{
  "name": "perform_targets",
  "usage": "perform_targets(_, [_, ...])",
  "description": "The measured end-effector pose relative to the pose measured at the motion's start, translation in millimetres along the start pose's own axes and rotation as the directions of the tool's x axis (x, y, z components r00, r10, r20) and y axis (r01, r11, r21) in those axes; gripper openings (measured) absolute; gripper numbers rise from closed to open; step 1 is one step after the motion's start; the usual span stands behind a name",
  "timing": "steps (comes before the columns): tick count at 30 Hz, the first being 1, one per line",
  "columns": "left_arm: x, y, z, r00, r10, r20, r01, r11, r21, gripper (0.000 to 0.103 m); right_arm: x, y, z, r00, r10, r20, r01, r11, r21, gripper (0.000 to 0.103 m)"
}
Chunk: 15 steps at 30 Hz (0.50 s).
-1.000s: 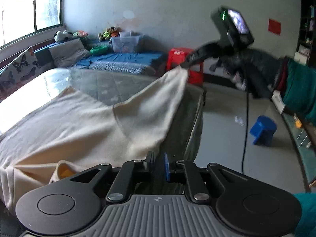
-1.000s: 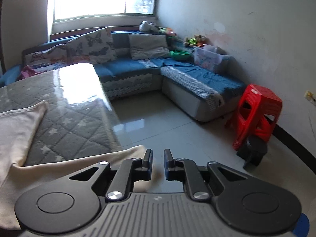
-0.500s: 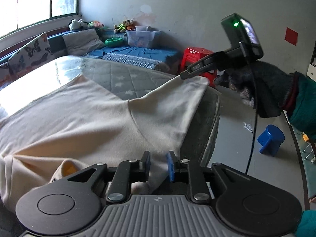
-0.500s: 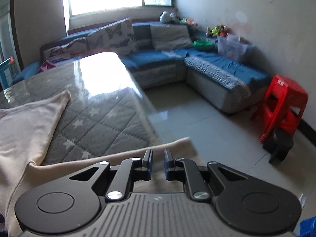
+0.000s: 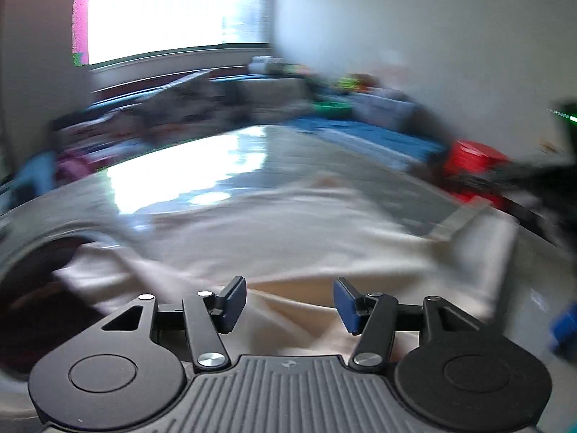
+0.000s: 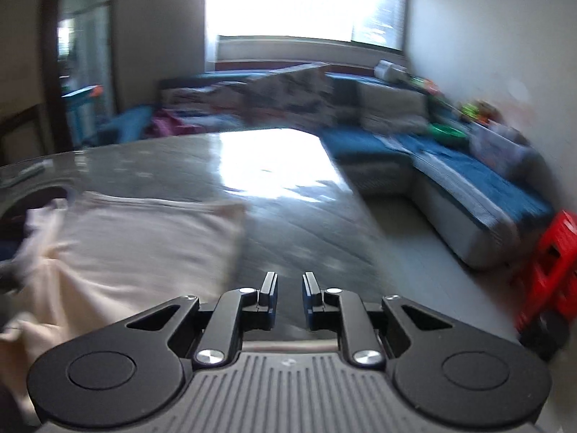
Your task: Fold clothes
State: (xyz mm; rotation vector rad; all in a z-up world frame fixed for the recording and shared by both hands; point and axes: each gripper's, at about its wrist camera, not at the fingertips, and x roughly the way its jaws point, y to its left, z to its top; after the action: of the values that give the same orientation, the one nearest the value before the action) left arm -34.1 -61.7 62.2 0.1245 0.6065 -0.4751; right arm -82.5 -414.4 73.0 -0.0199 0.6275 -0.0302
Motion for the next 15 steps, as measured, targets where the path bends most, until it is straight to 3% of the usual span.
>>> perform_targets(6, [20, 61, 16, 0.984, 0.172, -0.037, -0.175, 0.977, -0.124, 0.057, -1, 75, 14, 0.977, 0.215, 0.004, -0.213, 0.968, -0.13, 0.015])
perform_targets(11, [45, 105, 34, 0.963, 0.251, -0.095, -0.266, 0.937, -0.227, 0.057, -1, 135, 17, 0.927, 0.374, -0.033, -0.371, 0.898, -0.236, 0.015])
perform_targets(15, [71, 125, 45, 0.952, 0.272, -0.139, -0.3, 0.917, -0.262, 0.056, -2, 175, 12, 0.885, 0.46, -0.076, -0.46, 0.835, -0.301, 0.016])
